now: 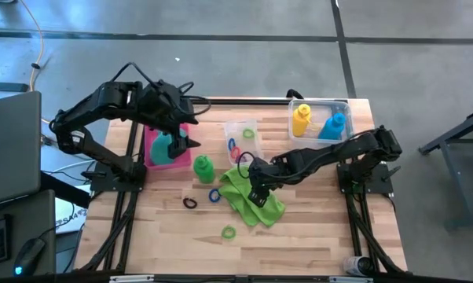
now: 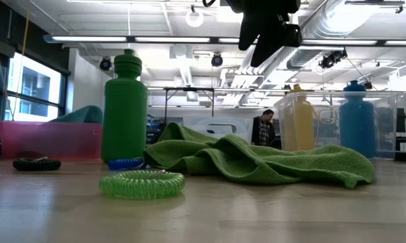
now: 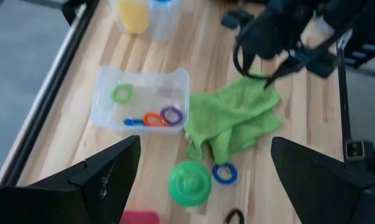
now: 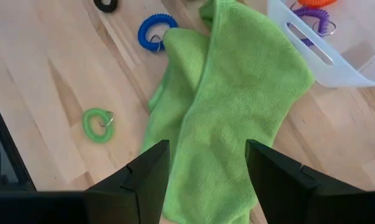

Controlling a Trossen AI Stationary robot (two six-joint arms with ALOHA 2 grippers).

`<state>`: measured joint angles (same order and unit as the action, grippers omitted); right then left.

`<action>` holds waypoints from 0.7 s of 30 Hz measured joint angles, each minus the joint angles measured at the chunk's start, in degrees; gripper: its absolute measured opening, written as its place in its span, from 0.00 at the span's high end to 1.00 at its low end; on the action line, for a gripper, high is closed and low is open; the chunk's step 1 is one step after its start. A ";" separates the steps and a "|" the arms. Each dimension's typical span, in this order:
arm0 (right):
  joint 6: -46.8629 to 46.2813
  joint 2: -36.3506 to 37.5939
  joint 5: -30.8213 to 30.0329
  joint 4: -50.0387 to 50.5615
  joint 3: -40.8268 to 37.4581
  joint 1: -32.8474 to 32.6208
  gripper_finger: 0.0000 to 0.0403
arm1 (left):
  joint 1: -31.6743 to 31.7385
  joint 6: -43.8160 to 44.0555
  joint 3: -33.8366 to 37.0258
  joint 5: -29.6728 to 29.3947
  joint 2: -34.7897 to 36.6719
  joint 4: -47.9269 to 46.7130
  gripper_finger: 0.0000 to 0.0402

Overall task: Pick & Place Sports Items
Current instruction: Put the green water bottle into the right transparent bin

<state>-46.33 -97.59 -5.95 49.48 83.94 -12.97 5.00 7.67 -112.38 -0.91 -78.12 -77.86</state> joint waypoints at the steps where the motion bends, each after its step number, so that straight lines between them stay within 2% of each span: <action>1: 0.01 0.04 0.01 0.01 0.00 0.00 0.51 | -0.23 0.01 0.00 0.02 -0.08 -0.51 0.12; 6: 0.00 0.06 -0.12 -0.44 -0.02 -0.02 0.52 | -1.55 0.03 0.00 -0.01 -0.43 -2.69 0.12; 10: 0.46 0.08 -0.12 -4.68 -0.02 0.00 0.53 | -1.82 0.03 0.00 -0.21 -0.50 -4.65 0.12; 21: 10.64 0.08 -0.04 -14.93 -0.02 1.42 0.54 | -1.79 0.03 0.00 -0.28 -0.47 -4.91 0.12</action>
<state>-35.69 -97.51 -5.99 34.56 83.92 -11.56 3.20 7.70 -112.38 -1.19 -78.59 -82.76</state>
